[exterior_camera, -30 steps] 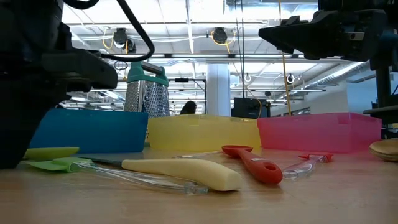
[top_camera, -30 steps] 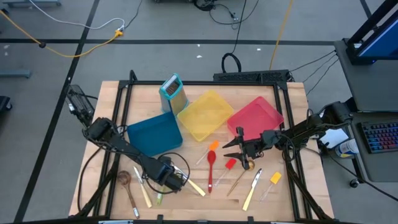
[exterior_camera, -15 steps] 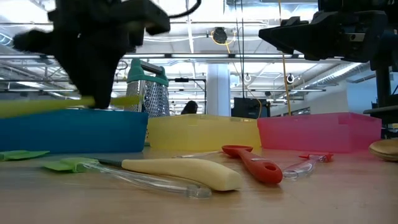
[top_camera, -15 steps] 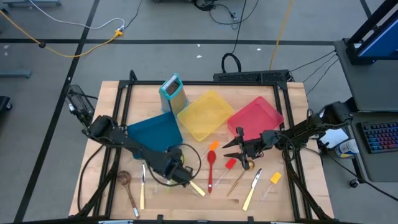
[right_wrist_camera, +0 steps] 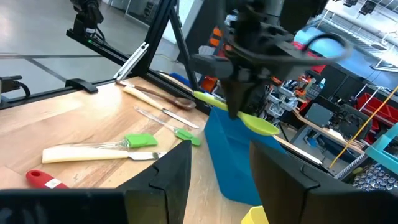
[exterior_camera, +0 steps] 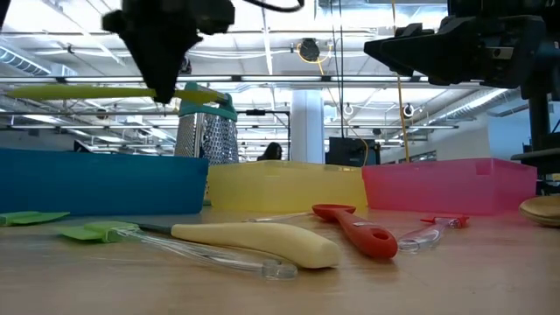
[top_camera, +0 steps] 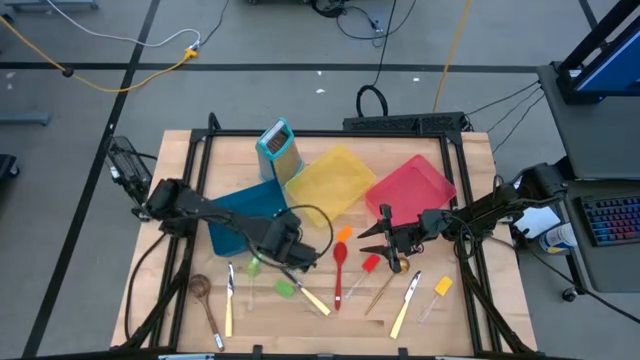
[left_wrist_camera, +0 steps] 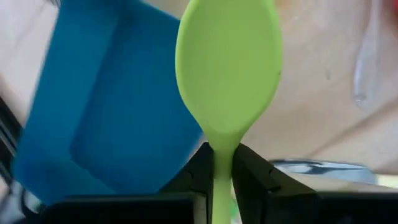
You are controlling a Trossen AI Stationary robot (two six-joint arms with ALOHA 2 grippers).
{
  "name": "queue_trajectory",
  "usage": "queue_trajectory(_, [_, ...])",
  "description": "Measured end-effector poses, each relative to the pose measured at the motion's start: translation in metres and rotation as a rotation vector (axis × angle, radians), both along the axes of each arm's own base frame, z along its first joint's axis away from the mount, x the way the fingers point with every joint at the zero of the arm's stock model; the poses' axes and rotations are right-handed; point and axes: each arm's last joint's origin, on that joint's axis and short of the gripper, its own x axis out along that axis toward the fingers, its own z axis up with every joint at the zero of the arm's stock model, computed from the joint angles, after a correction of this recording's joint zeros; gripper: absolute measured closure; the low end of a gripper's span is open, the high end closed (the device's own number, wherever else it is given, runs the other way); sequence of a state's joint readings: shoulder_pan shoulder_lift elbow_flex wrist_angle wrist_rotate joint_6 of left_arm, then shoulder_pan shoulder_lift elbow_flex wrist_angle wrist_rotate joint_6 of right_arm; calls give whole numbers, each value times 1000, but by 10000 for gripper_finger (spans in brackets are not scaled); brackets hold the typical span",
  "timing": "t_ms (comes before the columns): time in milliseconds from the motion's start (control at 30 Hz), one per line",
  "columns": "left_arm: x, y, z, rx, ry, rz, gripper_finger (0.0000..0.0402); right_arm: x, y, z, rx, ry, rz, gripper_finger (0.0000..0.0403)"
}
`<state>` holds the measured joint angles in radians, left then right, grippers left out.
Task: Pick & Place Kitchen Items
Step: Put the green serving spoon into the blue bin
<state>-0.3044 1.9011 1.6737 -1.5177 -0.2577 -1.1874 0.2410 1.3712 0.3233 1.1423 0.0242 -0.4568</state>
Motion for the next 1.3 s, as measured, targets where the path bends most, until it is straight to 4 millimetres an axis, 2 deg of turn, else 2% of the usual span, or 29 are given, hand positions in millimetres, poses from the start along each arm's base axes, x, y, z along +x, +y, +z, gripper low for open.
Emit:
queue_trajectory(333, [5, 53, -3, -10, 159, -166, 360, 0, 0, -1, -3, 10, 0, 248])
queue_trajectory(533, [1, 80, -23, -42, 241, -157, 366, 0, 0, -2, -5, 20, 0, 248])
queue_trajectory(833, [-25, 92, -71, -119, 421, -131, 358, -2, 0, -5, 0, 33, 0, 248])
queue_trajectory(1100, [-26, 102, -106, -183, 301, -173, 349, -2, 0, -4, -1, 27, 0, 248])
queue_trajectory(1300, [-24, 106, -110, -200, 266, -177, 333, -2, 0, -4, 4, 27, 1, 248])
